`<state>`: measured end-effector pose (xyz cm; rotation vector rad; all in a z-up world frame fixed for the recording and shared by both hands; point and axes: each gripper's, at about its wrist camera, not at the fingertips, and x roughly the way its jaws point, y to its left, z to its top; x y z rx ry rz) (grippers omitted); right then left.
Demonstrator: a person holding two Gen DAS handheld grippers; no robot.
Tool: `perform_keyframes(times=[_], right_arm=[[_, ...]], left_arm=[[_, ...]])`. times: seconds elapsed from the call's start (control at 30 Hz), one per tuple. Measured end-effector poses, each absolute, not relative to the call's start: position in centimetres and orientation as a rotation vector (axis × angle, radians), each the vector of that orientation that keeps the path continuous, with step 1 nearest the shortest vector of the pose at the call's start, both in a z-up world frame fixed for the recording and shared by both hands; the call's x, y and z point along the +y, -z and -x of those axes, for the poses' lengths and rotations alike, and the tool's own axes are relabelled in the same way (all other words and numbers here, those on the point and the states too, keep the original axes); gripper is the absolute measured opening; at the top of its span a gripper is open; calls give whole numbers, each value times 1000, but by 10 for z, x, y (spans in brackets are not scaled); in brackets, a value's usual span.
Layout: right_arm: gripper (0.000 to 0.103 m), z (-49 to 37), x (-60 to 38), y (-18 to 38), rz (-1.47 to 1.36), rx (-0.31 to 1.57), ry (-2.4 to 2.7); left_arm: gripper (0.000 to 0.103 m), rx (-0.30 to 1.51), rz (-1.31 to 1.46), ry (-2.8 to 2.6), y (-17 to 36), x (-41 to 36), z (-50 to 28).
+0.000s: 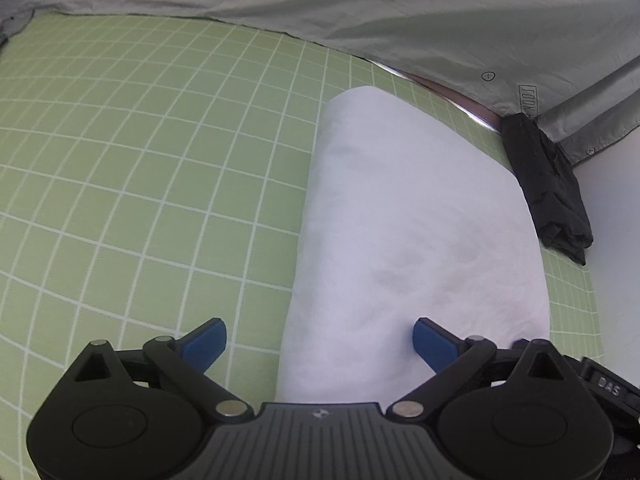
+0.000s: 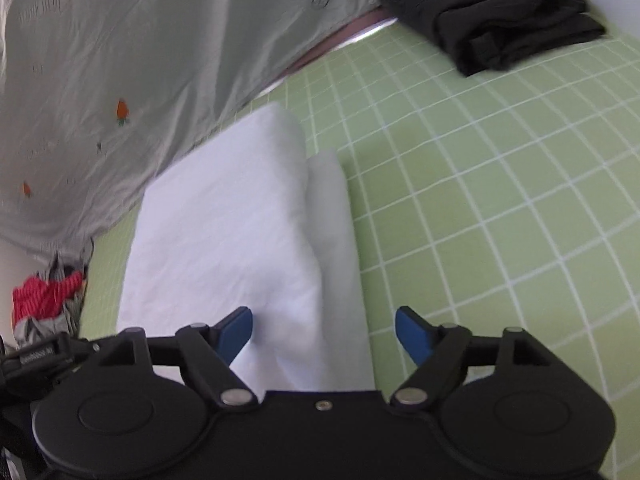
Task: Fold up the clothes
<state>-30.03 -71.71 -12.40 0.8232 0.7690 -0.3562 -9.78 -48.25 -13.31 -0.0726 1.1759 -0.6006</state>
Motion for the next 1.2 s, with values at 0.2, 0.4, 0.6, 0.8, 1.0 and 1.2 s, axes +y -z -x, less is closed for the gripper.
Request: perform_keyframes(times=[0.2,0.4,0.6,0.8,1.0,1.2], right_arm=[[91,276,-729,142,-906,787,301],[55,273,-730,149,-1004,743,217],[18,294,-729,135,-1062,673,197],[15,317,-762,86,-1013,541,275],[15,337,-845,19,-873,383,392],[39,337,-969,-8,-713,289,568]], left_arm=[[102,1270,201,652,153,-488,79],[78,1309,202,673,157,-505,87],[56,1223,103,728,124,-529,108],[55,1117,112,864,78,-592,115],[55,1016,138,1064,32,-727,106],[82,871,71,1144,25,-868,94]])
